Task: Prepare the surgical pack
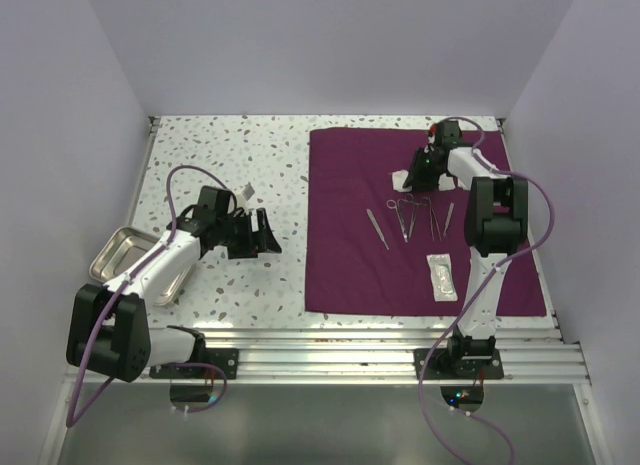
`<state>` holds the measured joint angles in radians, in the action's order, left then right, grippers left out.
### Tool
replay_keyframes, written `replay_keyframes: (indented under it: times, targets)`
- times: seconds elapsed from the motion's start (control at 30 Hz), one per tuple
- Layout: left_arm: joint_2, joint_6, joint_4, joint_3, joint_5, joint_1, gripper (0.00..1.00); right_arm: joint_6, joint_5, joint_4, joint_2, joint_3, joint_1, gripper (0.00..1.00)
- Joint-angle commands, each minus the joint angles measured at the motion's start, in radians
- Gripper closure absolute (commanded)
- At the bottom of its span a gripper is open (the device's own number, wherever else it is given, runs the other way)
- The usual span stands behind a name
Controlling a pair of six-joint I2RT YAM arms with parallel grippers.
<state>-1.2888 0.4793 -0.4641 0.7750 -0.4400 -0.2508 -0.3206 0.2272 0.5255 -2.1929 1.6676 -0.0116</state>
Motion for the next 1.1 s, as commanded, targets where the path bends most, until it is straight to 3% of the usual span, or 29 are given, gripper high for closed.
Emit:
replay_keyframes:
  times: [0.0, 0.27, 0.53, 1.07]
  targets:
    - [0.008, 0.01, 0.042, 0.013, -0.02, 0.005, 0.21, -0.006, 0.004, -0.016, -0.03, 0.026, 0.001, 0.65]
    - [0.009, 0.012, 0.042, 0.01, -0.02, 0.005, 0.21, -0.008, 0.017, -0.013, -0.028, 0.05, 0.001, 0.78]
    - [0.016, 0.013, 0.048, 0.006, -0.023, 0.005, 0.21, -0.017, 0.011, -0.007, 0.008, 0.069, 0.001, 1.0]
    - [0.025, 0.012, 0.065, -0.019, -0.037, 0.005, 0.2, 0.063, -0.071, 0.085, 0.047, 0.139, 0.002, 1.0]
